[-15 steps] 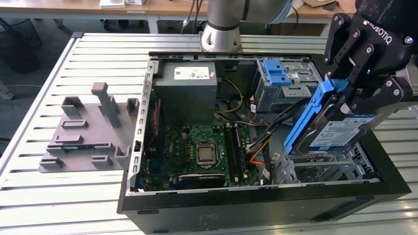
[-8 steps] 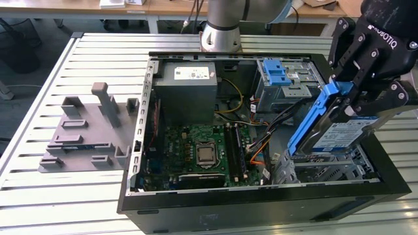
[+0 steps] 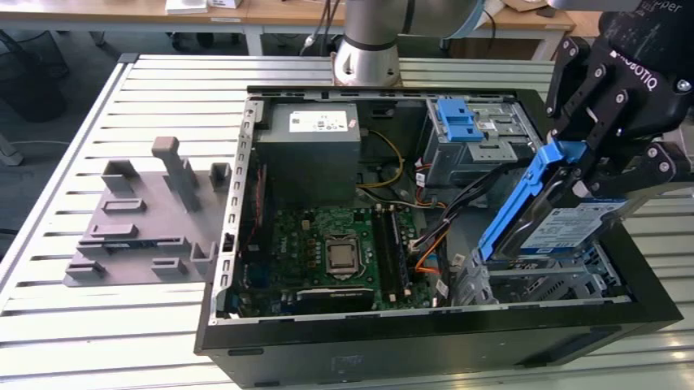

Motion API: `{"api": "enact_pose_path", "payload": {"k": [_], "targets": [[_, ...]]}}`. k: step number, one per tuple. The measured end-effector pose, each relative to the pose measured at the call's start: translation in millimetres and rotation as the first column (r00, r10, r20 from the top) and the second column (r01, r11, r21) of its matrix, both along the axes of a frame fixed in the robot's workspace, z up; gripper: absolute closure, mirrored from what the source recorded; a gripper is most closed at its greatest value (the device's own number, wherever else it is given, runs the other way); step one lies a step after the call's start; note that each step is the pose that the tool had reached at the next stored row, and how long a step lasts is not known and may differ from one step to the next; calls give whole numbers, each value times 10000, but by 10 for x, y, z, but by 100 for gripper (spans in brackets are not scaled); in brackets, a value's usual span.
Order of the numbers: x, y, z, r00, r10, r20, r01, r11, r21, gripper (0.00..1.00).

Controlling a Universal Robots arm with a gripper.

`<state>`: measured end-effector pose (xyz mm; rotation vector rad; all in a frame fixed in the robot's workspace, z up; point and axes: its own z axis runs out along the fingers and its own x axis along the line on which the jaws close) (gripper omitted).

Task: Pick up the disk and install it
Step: 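Insert the disk into the insertion slot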

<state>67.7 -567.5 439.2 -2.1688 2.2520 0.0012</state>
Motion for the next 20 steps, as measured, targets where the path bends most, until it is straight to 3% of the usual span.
{"api": "enact_pose_path", "payload": {"k": [20], "targets": [[32,-5,-147,10000,0,0,0,10000,0,64]]}}
